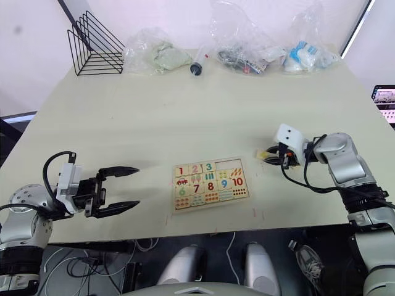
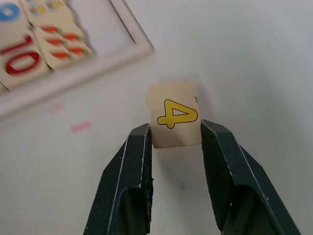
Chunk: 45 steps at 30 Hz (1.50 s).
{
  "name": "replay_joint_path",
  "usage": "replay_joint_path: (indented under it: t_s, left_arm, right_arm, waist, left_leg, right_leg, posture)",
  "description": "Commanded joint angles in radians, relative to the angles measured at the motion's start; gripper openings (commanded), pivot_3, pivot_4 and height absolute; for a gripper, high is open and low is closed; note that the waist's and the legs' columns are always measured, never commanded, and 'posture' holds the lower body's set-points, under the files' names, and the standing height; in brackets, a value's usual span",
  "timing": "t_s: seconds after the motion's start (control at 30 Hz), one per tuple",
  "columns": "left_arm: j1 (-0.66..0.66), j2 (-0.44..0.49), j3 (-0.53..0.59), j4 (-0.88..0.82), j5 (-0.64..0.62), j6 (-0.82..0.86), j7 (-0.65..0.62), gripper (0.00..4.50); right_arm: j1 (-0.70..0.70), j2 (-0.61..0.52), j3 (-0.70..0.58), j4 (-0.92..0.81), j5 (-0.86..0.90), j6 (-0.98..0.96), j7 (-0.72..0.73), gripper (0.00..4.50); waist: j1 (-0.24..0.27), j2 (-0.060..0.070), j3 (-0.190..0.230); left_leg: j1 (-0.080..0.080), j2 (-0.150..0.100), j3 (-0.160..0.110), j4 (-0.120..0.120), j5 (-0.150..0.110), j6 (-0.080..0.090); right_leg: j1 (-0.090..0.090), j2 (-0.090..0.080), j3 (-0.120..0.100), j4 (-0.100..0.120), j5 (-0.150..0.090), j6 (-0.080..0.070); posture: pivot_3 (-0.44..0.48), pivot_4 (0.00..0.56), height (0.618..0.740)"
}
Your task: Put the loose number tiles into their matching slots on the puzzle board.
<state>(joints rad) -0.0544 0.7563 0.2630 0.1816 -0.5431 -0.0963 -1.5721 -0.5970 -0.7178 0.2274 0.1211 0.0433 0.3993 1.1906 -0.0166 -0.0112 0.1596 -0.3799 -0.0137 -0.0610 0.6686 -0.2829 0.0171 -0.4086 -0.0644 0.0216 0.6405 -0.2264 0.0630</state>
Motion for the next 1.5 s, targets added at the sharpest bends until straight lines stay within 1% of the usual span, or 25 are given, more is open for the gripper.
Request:
replay_joint_path:
  t_s: [0.03, 0.17, 0.27, 0.43, 0.6, 0.73, 0.97, 1.17, 1.5]
  left_arm:
    - [0.009, 0.002, 0.005, -0.034, -0.016, -0.001, 0.005, 4.50]
    - [0.017, -0.004, 0.004, -0.042, -0.015, -0.001, 0.018, 4.50]
    - [0.018, -0.007, 0.010, -0.048, -0.020, 0.022, 0.043, 4.50]
    - [0.031, -0.012, 0.009, -0.075, -0.024, 0.032, 0.064, 4.50]
    - [0.039, -0.012, 0.007, -0.086, -0.024, 0.034, 0.069, 4.50]
    - [0.040, -0.016, 0.000, -0.094, -0.023, 0.034, 0.073, 4.50]
    - [0.040, -0.021, -0.009, -0.100, -0.019, 0.032, 0.074, 4.50]
    - [0.039, -0.020, -0.015, -0.101, -0.020, 0.029, 0.075, 4.50]
    - [0.041, -0.019, -0.017, -0.105, -0.022, 0.026, 0.073, 4.50]
  right_arm:
    - [-0.027, -0.016, 0.016, -0.108, -0.006, 0.074, 0.000, 0.89]
    - [-0.101, -0.006, 0.092, -0.207, -0.018, 0.235, 0.017, 0.89]
    - [-0.174, 0.033, 0.152, -0.231, -0.033, 0.322, 0.001, 0.89]
    - [-0.260, 0.079, 0.230, -0.220, -0.059, 0.390, -0.011, 0.89]
    - [-0.303, 0.105, 0.277, -0.214, -0.062, 0.431, -0.011, 0.89]
    - [-0.366, 0.157, 0.359, -0.195, -0.090, 0.489, -0.017, 0.89]
    - [-0.415, 0.179, 0.438, -0.168, -0.114, 0.524, -0.015, 0.89]
    - [-0.430, 0.166, 0.499, -0.171, -0.131, 0.530, 0.009, 0.89]
    - [-0.441, 0.167, 0.526, -0.157, -0.147, 0.495, 0.026, 0.89]
  waist:
    - [0.003, 0.000, 0.000]
    - [0.001, 0.000, 0.000]
    - [-0.002, 0.000, 0.000]
    - [0.001, 0.000, 0.000]
    - [0.003, 0.000, 0.000]
    - [-0.004, 0.000, 0.000]
    - [-0.001, 0.000, 0.000]
    - [-0.003, 0.000, 0.000]
    - [-0.003, 0.000, 0.000]
  left_leg:
    - [0.000, 0.000, 0.000, 0.000, 0.000, 0.000]
    - [0.000, 0.000, 0.000, 0.000, 0.000, 0.000]
    - [0.000, 0.000, 0.000, 0.000, 0.000, 0.000]
    - [-0.001, 0.000, -0.001, 0.000, 0.000, 0.000]
    - [-0.002, -0.001, -0.002, 0.000, 0.000, 0.000]
    - [-0.002, -0.001, -0.002, -0.001, 0.000, 0.000]
    - [-0.002, -0.001, -0.002, 0.000, 0.000, 0.000]
    - [-0.002, -0.001, -0.002, -0.001, 0.000, 0.000]
    - [-0.002, -0.001, -0.002, -0.001, 0.000, 0.000]
  right_leg:
    - [0.000, 0.000, 0.000, 0.000, 0.000, 0.000]
    - [0.000, -0.001, 0.000, 0.000, 0.000, 0.000]
    - [0.000, 0.000, 0.000, 0.000, 0.000, 0.000]
    - [-0.001, 0.000, -0.001, 0.000, 0.000, 0.000]
    - [-0.001, -0.002, -0.002, -0.001, 0.000, 0.000]
    - [-0.001, -0.001, -0.002, -0.001, 0.000, 0.000]
    - [-0.002, -0.001, -0.002, -0.001, 0.000, -0.001]
    - [-0.003, -0.001, -0.002, -0.001, 0.000, -0.001]
    - [-0.003, -0.001, -0.002, -0.001, 0.000, -0.001]
  posture:
    - [0.000, 0.150, 0.740]
    - [0.000, 0.150, 0.740]
    - [0.000, 0.150, 0.740]
    - [0.000, 0.150, 0.740]
    - [0.000, 0.150, 0.740]
    - [0.000, 0.150, 0.740]
    - [0.000, 0.150, 0.740]
    - [0.000, 0.150, 0.740]
    - [0.000, 0.150, 0.740]
